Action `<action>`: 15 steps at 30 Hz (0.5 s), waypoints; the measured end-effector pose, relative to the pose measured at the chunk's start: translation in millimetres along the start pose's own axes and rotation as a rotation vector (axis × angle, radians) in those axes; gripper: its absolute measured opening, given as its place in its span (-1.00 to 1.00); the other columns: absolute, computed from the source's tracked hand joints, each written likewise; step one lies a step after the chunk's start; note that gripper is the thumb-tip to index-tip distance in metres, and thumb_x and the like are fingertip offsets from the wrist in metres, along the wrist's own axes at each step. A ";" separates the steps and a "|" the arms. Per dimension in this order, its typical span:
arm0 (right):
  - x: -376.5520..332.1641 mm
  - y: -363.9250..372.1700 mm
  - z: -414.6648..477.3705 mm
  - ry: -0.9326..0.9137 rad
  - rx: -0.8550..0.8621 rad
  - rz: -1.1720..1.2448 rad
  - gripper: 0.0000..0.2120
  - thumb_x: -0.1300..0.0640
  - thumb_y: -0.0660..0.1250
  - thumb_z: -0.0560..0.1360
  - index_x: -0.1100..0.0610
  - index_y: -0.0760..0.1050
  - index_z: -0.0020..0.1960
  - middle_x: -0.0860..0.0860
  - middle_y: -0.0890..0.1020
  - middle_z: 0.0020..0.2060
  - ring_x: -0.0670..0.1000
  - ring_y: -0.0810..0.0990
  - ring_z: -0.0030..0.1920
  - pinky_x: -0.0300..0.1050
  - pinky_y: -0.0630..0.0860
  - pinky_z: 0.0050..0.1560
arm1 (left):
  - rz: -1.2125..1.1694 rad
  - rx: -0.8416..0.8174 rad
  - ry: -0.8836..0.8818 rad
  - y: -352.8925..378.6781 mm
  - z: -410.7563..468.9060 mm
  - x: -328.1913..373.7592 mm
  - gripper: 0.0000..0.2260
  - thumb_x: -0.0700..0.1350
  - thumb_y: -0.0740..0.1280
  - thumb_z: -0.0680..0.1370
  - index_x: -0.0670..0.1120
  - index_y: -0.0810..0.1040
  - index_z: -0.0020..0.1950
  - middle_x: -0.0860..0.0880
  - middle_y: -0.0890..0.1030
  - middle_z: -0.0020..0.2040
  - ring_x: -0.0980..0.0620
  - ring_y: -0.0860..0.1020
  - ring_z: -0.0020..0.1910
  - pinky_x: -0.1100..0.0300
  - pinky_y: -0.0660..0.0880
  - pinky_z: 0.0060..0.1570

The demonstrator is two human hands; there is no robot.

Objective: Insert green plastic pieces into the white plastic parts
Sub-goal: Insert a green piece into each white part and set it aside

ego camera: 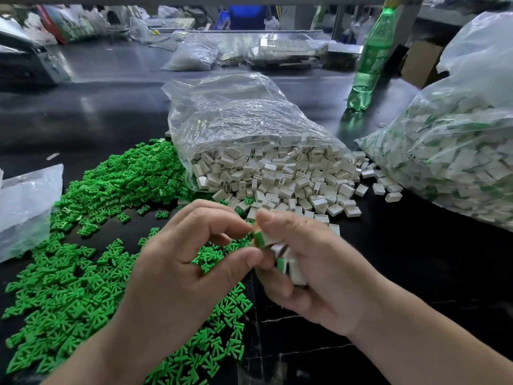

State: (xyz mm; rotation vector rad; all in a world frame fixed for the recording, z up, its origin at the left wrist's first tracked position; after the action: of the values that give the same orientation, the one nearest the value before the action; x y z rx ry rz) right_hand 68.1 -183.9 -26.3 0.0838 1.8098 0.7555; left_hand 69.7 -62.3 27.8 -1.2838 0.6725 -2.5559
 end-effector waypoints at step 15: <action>-27.3 -39.4 2.5 -0.157 0.193 0.037 -0.89 0.21 0.35 0.43 0.16 0.55 -0.04 0.06 0.52 -0.34 -0.07 0.40 -0.54 -0.32 0.25 -0.65 | 0.582 -0.473 0.328 54.6 -12.6 -18.9 -0.83 0.03 0.27 0.59 0.11 0.64 0.09 0.22 0.62 0.09 0.09 0.49 0.05 0.04 0.43 -0.06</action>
State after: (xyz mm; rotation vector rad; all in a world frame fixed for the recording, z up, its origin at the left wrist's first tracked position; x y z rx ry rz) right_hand 92.4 -225.2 -25.0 0.2967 1.7304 0.5815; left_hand 69.8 -99.2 -18.5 -0.6135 1.5279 -2.1846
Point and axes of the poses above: each hand's wrist, its own z-axis towards the middle knuckle, its own y-axis out of the palm, x = y × z, the point moved 7 cm from there along z, towards the middle knuckle
